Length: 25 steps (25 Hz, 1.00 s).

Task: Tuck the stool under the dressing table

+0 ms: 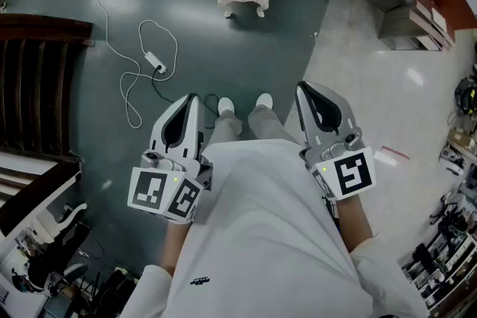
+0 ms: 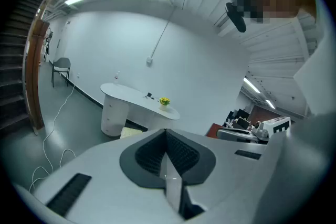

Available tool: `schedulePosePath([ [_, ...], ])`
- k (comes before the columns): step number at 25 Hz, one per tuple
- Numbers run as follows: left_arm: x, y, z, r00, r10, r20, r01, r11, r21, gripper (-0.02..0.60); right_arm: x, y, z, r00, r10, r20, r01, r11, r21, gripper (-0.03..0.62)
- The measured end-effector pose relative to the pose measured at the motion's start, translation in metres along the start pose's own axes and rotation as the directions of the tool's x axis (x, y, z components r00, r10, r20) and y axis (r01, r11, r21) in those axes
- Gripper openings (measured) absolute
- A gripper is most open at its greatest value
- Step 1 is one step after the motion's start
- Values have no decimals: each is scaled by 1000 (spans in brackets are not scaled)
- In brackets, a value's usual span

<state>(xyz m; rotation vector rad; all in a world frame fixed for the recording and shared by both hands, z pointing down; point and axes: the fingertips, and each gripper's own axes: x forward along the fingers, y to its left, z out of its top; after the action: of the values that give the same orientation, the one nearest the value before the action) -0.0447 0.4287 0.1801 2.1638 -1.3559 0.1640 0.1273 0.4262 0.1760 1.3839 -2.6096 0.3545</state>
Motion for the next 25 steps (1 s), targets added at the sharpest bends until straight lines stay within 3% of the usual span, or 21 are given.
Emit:
schedulePosePath([
  [6,-18,-8,-2,999,-22,24,22,1000,20,8,-20,14,-5,1000,-11,8,11,1000,4,6],
  [10,-20,-11,4,998,-18,52,16,999,48,8,-30,7,-2,999,-24,38,21,997,68,5],
  [13,-19,-35,1,997,-43,58,39,996,74,8,-48,2,3,998,-5,69,0,998,70,5],
  [16,-10,-64,4,995,-57,85,49,995,91,8,-61,-13,9,995,7,100,-11,999,39,5],
  [19,-10,-78,6,991,-23,133,14,998,65,8,-79,-30,14,989,16,145,-18,1000,12,5],
  [25,3,-114,-1,990,-16,141,1,995,103,8,-105,-71,3,987,12,161,-18,999,35,5],
])
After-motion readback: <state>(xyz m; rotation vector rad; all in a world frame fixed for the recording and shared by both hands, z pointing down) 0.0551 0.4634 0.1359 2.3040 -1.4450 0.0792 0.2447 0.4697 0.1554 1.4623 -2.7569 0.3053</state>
